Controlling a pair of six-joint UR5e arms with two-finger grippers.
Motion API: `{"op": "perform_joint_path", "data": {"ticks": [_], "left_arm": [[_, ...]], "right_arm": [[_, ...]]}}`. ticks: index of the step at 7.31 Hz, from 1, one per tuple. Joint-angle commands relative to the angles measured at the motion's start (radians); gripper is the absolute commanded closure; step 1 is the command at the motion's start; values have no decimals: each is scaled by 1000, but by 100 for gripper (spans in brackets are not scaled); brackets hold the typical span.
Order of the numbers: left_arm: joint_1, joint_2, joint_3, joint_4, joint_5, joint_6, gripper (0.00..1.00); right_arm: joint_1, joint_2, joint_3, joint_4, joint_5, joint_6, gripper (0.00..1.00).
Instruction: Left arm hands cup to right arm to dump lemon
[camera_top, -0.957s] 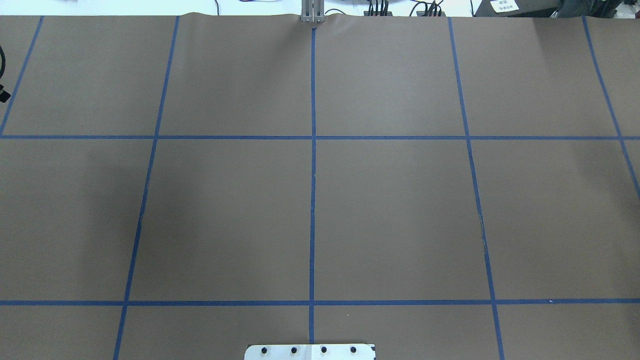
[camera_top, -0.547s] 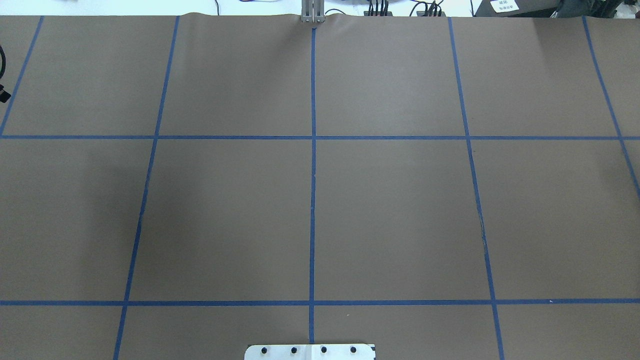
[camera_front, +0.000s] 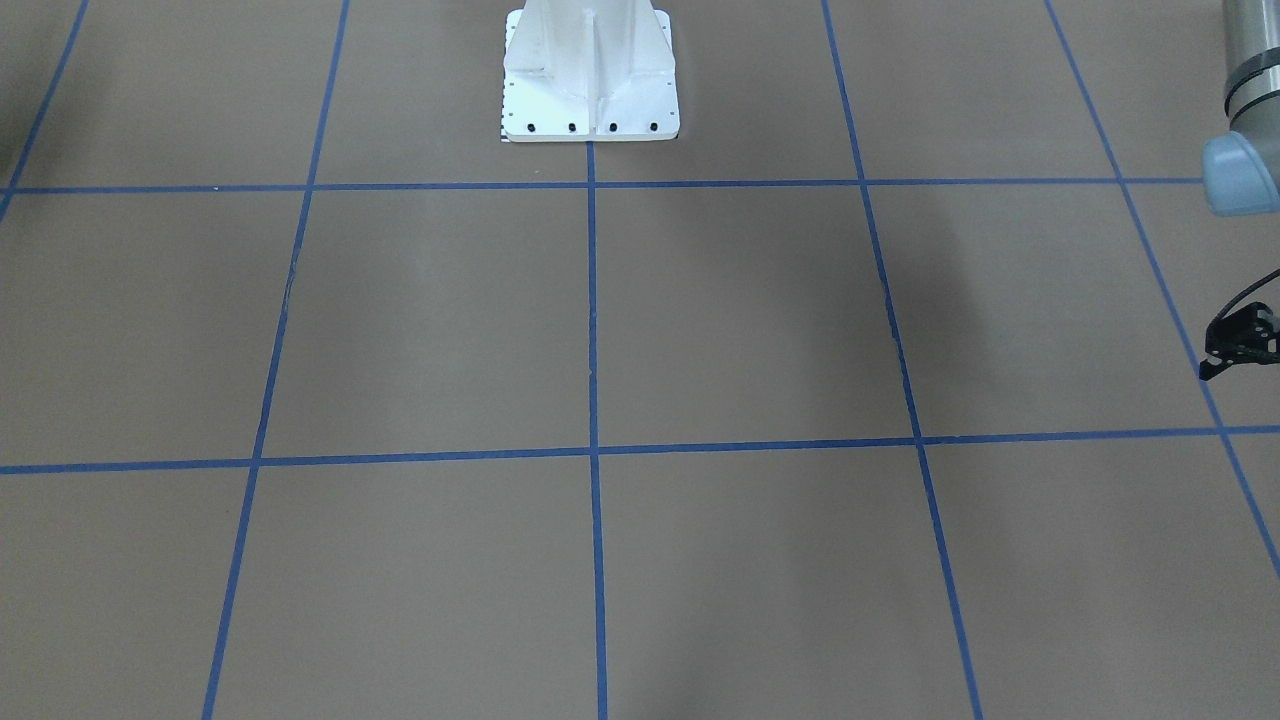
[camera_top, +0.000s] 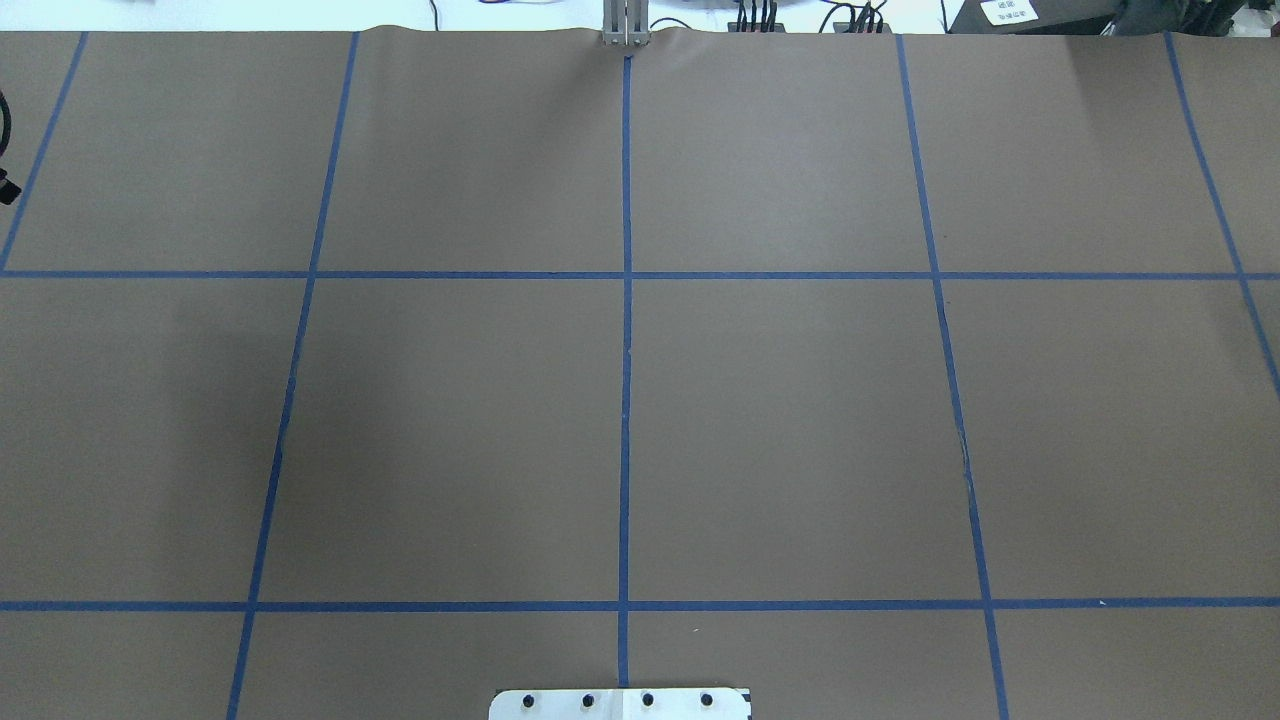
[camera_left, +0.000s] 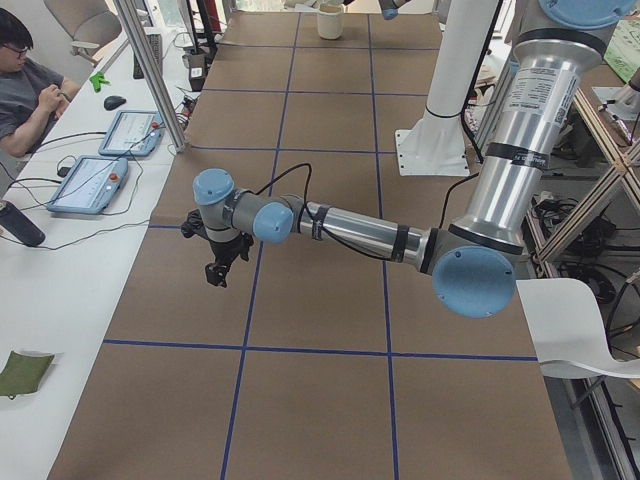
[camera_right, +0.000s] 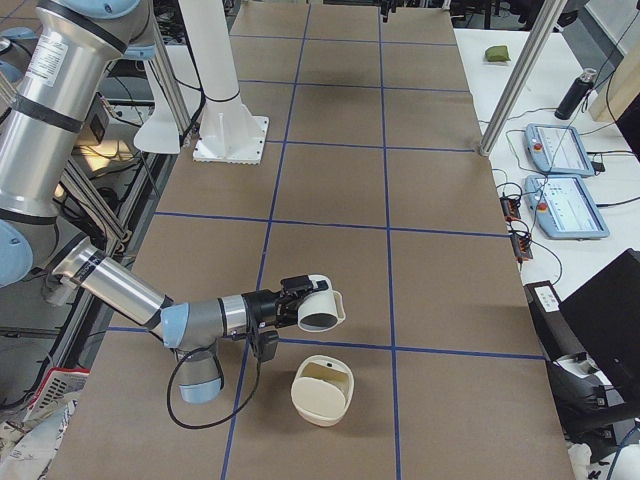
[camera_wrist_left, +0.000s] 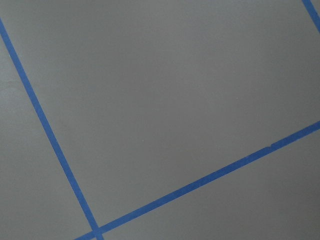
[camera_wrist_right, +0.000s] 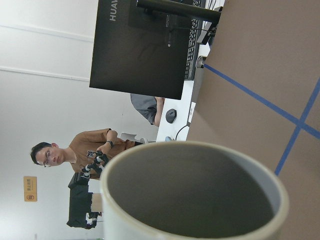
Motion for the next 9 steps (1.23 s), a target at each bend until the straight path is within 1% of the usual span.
{"op": "perform_joint_path", "data": {"ticks": [1,2,3,4,5,9], "left_arm": [[-2,0,-3,-2,-1,0,0],[-2,0,-3,0,-1,-2,0],[-2,0,-3,0,-1,0,0],[-2,0,-3,0,-1,0,0],[-5,0,-3,-2,-1,0,0],[-5,0,-3,0,-1,-2,0]], "right_arm": [[55,44,-32,0,0,100,95],[74,49,-57,9,2,142,96],[86,49,-60,20,2,191,97],[139,67,-59,20,0,298,100],[167,73,-59,20,-4,350,100],[189,74,-60,40,-53,628,99]]}}
